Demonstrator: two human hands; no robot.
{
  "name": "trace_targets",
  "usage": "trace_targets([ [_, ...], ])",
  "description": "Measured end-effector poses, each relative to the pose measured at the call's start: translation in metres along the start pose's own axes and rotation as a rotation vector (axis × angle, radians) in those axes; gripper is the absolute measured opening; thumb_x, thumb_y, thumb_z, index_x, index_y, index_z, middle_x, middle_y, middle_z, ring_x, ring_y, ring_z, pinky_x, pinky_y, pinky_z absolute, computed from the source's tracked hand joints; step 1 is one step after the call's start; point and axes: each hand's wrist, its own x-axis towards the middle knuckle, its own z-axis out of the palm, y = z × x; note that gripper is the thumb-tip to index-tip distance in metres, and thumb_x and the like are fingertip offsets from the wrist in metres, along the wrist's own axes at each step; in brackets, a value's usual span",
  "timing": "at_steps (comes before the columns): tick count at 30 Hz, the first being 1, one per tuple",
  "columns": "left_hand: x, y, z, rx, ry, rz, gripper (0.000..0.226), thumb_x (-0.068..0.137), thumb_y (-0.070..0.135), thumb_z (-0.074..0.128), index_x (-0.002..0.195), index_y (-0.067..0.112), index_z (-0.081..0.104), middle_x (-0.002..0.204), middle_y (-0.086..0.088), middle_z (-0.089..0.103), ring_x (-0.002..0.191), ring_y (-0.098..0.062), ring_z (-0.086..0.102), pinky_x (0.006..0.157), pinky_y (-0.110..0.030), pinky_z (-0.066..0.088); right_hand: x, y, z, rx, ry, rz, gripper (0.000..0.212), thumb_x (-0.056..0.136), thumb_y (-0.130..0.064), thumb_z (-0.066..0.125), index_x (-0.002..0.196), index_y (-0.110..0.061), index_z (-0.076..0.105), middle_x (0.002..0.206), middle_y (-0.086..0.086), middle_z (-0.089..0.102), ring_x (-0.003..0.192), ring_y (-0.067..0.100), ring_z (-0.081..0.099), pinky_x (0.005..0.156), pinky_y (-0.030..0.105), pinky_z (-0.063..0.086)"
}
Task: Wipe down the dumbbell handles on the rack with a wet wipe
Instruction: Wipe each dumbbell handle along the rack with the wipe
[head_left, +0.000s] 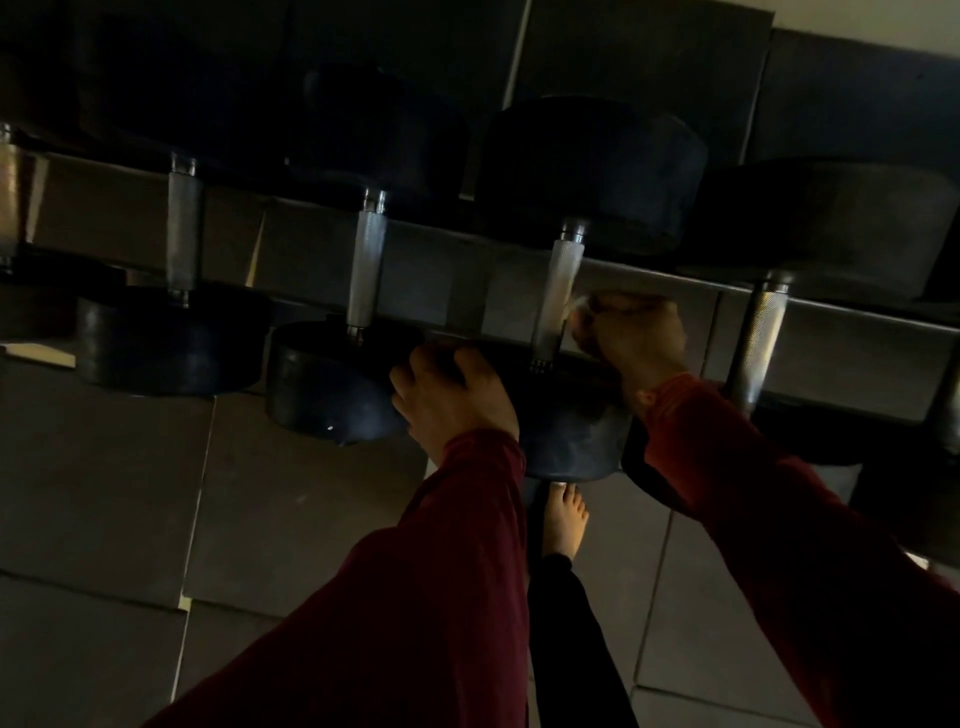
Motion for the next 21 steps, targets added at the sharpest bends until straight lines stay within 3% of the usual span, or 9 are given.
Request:
trace_targets([
  [2,-0.001,0.001,0.0,-0.007,0.003,-0.002,0.057,0.077,0.048,0.036,0.118,0.018,0.061,0.123,-0.005,0.05,0.118,-0.026,0.044,0.1,-0.05,0.04,-0.005,0.007,-0.005,-0.16,-0.103,-0.041,0.016,0.07,-0.031,0.08,0.065,-0.045,0.074,0.083,-0.008,0.076,0.091,0.016,0.071,0.092,0.041,0.056],
  [6,-0.001,0.003,0.0,-0.007,0.014,-0.004,0.059,0.076,0.048,0.036,0.118,0.016,0.062,0.123,-0.006,0.051,0.117,-0.027,0.045,0.1,-0.048,0.039,-0.011,0.004,-0.008,-0.326,-0.19,-0.12,0.01,0.077,-0.023,0.081,0.085,-0.03,0.078,0.097,-0.007,0.072,0.099,0.012,0.066,0.096,0.033,0.053],
  [8,-0.001,0.003,0.0,-0.005,0.014,-0.001,0.06,0.076,0.048,0.036,0.118,0.015,0.062,0.123,-0.007,0.05,0.116,-0.027,0.045,0.099,-0.047,0.039,-0.017,0.003,-0.003,-0.275,-0.079,-0.177,0.011,0.079,-0.027,0.08,0.09,-0.028,0.078,0.093,-0.008,0.072,0.095,0.01,0.067,0.093,0.032,0.054],
  [10,-0.001,0.003,0.0,-0.01,0.009,0.003,0.06,0.076,0.048,0.036,0.119,0.015,0.062,0.123,-0.007,0.05,0.117,-0.028,0.045,0.099,-0.043,0.039,-0.015,0.0,0.0,-0.199,0.141,-0.299,0.01,0.079,-0.031,0.079,0.089,-0.028,0.078,0.091,-0.008,0.076,0.089,0.009,0.07,0.089,0.033,0.055],
  [12,-0.001,0.002,-0.001,-0.015,0.005,0.006,0.061,0.076,0.047,0.036,0.12,0.014,0.062,0.124,-0.007,0.05,0.117,-0.027,0.044,0.097,-0.04,0.036,-0.003,-0.01,0.002,-0.146,0.319,-0.417,0.009,0.08,-0.029,0.078,0.088,-0.025,0.079,0.087,-0.006,0.077,0.083,0.006,0.07,0.083,0.024,0.054],
  [15,-0.001,0.002,-0.001,-0.021,0.006,0.014,0.06,0.076,0.046,0.037,0.121,0.014,0.062,0.124,-0.008,0.05,0.117,-0.027,0.044,0.096,-0.037,0.034,0.01,-0.02,0.005,-0.07,0.419,-0.558,0.005,0.079,-0.022,0.076,0.081,-0.022,0.081,0.079,-0.004,0.077,0.073,0.005,0.069,0.07,0.016,0.051],
  [18,-0.001,0.002,-0.002,-0.029,0.012,0.016,0.06,0.077,0.046,0.037,0.121,0.015,0.062,0.124,-0.008,0.05,0.116,-0.027,0.044,0.096,-0.038,0.035,0.005,-0.007,0.008,-0.131,0.34,-0.638,0.005,0.081,-0.02,0.077,0.084,-0.019,0.081,0.082,-0.002,0.077,0.075,0.003,0.067,0.071,0.006,0.047],
  [21,-0.002,0.003,-0.002,-0.022,0.006,0.012,0.06,0.077,0.046,0.037,0.122,0.014,0.061,0.124,-0.009,0.05,0.116,-0.028,0.044,0.096,-0.039,0.035,-0.005,0.002,0.003,-0.3,0.091,-0.67,0.008,0.083,-0.014,0.078,0.091,-0.015,0.08,0.094,-0.003,0.076,0.084,0.004,0.068,0.077,0.009,0.051],
])
